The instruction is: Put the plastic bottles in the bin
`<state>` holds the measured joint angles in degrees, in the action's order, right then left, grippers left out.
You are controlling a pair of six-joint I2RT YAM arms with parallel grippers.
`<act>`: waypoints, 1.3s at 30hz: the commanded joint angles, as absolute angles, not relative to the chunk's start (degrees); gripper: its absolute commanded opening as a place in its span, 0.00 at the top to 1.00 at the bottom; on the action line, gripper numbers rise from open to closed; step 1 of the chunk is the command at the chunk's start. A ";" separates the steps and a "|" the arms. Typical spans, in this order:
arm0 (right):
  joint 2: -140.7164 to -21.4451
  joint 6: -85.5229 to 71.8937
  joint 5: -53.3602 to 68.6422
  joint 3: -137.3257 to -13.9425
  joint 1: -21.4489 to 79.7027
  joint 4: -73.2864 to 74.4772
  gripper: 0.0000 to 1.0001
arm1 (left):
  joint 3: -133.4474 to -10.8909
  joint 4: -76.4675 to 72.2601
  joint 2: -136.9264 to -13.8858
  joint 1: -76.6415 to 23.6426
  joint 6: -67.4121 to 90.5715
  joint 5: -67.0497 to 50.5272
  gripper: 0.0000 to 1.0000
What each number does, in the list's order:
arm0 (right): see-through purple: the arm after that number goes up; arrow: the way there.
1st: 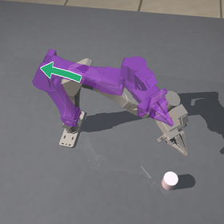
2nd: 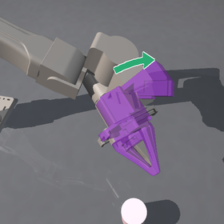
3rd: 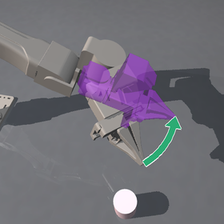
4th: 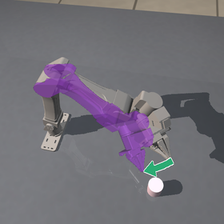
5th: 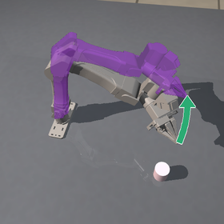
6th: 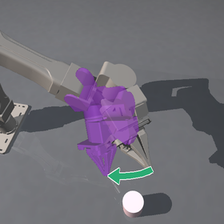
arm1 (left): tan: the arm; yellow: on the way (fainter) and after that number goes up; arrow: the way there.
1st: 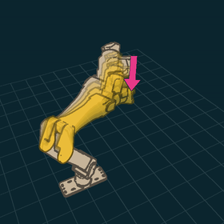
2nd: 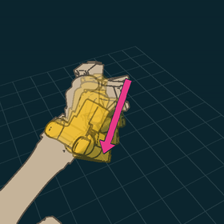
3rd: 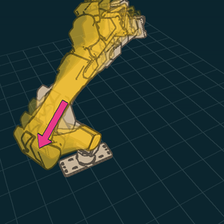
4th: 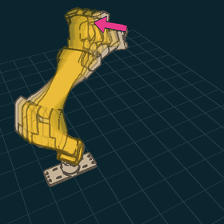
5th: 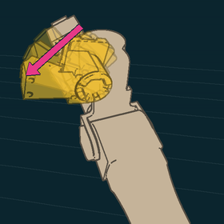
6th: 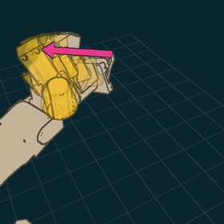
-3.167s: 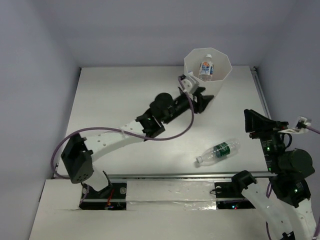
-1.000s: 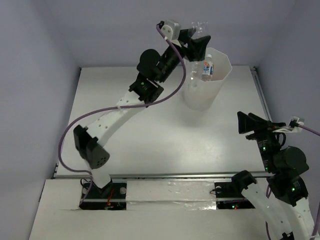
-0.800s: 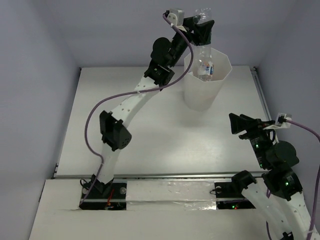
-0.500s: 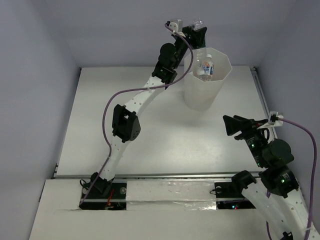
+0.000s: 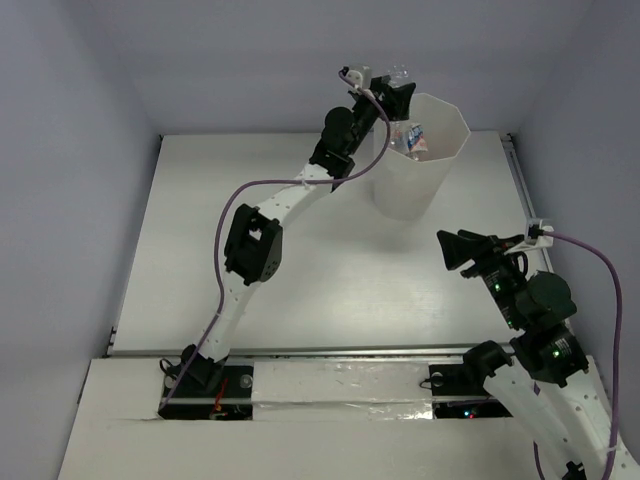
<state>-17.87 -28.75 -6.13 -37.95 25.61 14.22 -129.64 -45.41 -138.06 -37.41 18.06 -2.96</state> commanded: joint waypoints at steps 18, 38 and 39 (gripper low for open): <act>-18.37 -29.80 -7.64 -40.07 26.10 12.65 0.30 | -116.91 -42.89 -111.63 -39.29 6.95 -6.86 0.01; -10.90 -26.98 -18.54 -51.25 26.10 18.63 0.55 | -40.53 -36.93 -48.71 -40.34 24.52 17.04 0.01; -10.55 -27.33 -19.15 -50.46 26.10 17.59 0.50 | -38.52 -35.52 -46.17 -40.34 24.78 16.96 0.01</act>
<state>-11.53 -27.44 -14.96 -50.72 25.61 18.48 -41.80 -35.79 -50.35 -40.14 20.69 12.67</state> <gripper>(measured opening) 0.463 0.990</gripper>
